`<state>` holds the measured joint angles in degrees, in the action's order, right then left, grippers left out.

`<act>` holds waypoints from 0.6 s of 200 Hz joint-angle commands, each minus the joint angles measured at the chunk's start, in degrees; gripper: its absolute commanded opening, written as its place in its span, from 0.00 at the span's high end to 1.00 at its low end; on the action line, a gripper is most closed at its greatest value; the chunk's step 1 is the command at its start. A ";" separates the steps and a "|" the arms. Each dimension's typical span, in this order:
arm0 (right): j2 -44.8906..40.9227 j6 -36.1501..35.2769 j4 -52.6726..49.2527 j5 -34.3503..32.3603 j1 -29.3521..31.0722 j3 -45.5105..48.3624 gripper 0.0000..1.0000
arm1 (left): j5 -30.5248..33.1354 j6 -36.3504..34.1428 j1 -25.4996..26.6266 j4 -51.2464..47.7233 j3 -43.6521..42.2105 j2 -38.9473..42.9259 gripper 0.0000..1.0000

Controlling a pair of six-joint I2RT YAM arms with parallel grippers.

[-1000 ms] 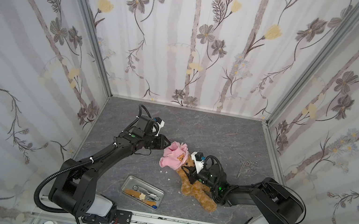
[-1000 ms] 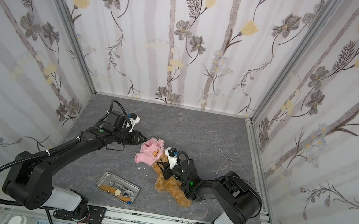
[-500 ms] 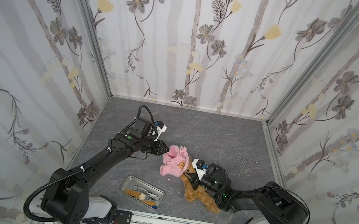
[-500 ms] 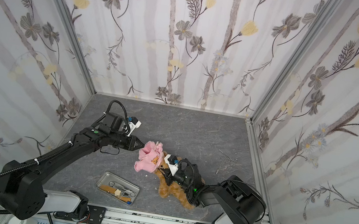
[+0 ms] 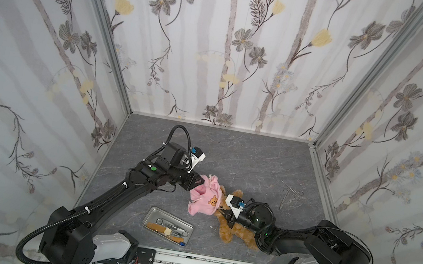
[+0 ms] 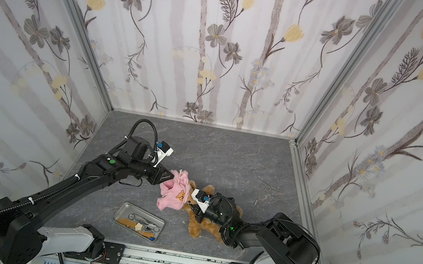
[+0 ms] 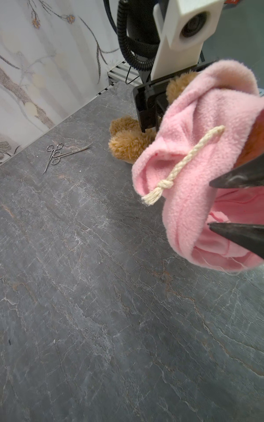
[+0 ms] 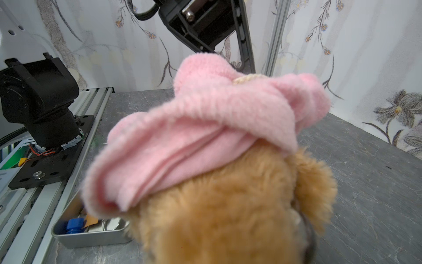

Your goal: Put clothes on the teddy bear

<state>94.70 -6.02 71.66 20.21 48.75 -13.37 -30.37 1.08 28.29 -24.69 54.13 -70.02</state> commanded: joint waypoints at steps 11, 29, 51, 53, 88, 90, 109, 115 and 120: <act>-0.30 -1.70 1.92 -0.42 0.03 0.09 0.91 | -0.22 -1.87 -0.02 0.12 -1.15 1.83 0.70; -0.48 -1.81 1.82 -0.53 0.02 0.08 0.91 | -0.19 -2.37 -0.06 0.09 -1.96 3.28 0.69; -0.48 -1.91 1.71 -0.52 0.03 -0.07 0.91 | -1.32 -3.40 0.01 0.08 -3.29 4.53 0.68; -0.48 -1.89 1.68 -0.54 0.03 -0.01 0.92 | -1.46 -3.55 0.01 0.08 -3.36 4.60 0.68; -0.38 -2.20 1.82 -0.13 0.01 0.01 0.91 | -1.72 -6.14 0.62 0.17 -3.63 3.40 0.67; -0.32 -2.21 1.75 -0.09 0.02 0.01 0.92 | -1.96 -6.28 0.62 0.17 -3.43 3.22 0.67; -0.13 -2.46 1.99 0.17 0.02 -0.05 0.92 | -3.79 -7.74 1.65 0.25 -2.07 1.80 0.66; -0.15 -2.48 1.99 0.19 0.02 -0.12 0.92 | -4.22 -8.06 1.88 0.26 -1.86 1.26 0.66; -0.09 -2.55 1.99 0.18 0.01 -0.03 0.92 | -4.80 -8.43 2.01 0.26 -1.83 0.93 0.65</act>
<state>94.50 -7.14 71.68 20.18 48.75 -13.17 -32.12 -4.19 29.58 -25.04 51.16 -67.83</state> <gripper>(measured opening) 0.204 0.337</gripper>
